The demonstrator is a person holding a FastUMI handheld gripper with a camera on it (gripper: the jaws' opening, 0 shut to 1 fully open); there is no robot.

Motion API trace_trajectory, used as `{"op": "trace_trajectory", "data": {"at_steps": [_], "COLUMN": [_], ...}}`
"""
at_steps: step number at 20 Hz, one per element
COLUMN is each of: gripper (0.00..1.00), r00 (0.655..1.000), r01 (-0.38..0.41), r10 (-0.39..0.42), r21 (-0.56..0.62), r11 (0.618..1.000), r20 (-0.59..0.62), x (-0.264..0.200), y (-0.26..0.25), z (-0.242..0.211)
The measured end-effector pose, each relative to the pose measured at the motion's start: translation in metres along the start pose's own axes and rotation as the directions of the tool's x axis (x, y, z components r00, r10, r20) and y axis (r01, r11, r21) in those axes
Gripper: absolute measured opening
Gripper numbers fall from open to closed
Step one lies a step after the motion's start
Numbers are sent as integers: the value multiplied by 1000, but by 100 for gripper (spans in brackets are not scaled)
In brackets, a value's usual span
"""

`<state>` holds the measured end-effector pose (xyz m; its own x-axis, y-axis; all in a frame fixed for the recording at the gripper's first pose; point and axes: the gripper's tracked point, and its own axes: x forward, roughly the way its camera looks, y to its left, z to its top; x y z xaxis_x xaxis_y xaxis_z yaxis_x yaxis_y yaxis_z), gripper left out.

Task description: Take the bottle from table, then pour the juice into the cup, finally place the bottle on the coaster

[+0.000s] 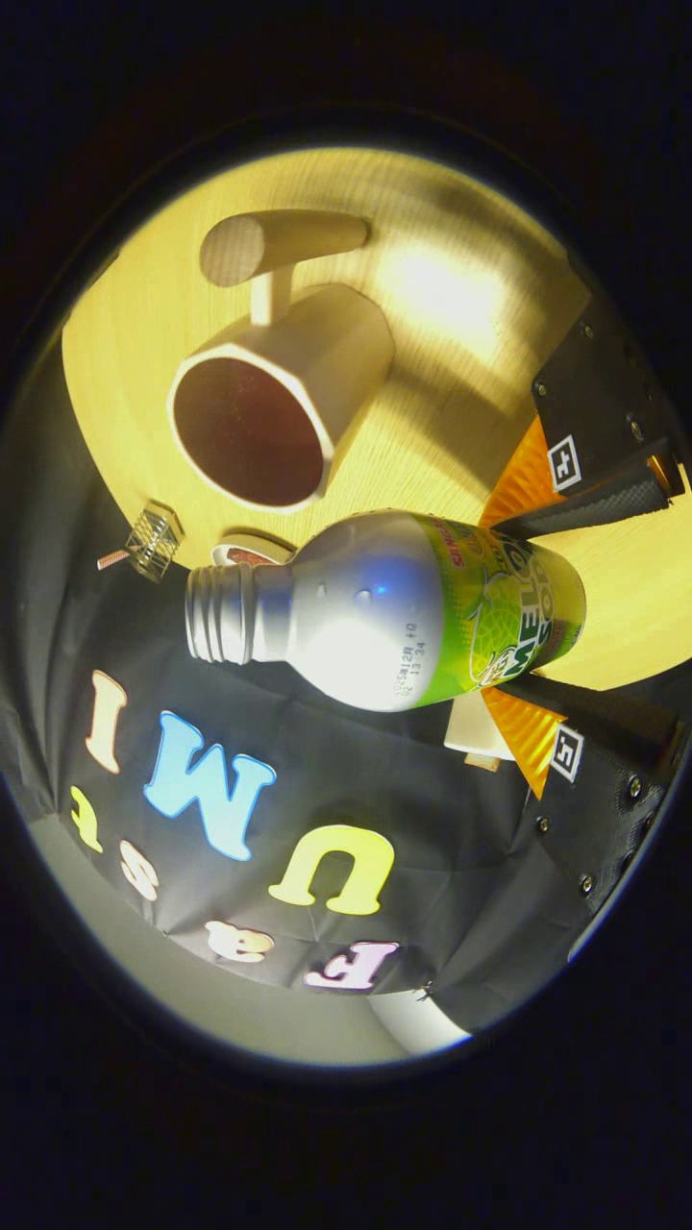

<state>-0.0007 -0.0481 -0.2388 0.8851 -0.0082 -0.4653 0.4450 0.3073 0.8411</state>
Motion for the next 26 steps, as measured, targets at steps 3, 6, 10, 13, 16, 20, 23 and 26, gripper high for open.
{"op": "trace_trajectory", "data": {"at_steps": [3, 6, 10, 13, 16, 20, 23, 26], "gripper": [73, 73, 73, 73, 73, 73, 73, 73], "r00": [1000, 1000, 998, 999, 999, 998, 998, 997], "r01": [0, 14, 27, 28, 22, 14, 3, -8], "r10": [1, -11, -19, -18, -8, 5, 21, 36], "r21": [57, 106, 160, 220, 268, 324, 351, 383], "r11": [998, 994, 987, 975, 963, 946, 936, 924], "r20": [-9, -29, -52, -50, -52, -57, -65, -67], "x": [0, 2, 1, -4, -5, -5, -4, -6], "y": [-1, -4, -3, -3, 4, 8, 16, 22], "z": [-2, -6, -6, -4, -2, -1, -1, 1]}}
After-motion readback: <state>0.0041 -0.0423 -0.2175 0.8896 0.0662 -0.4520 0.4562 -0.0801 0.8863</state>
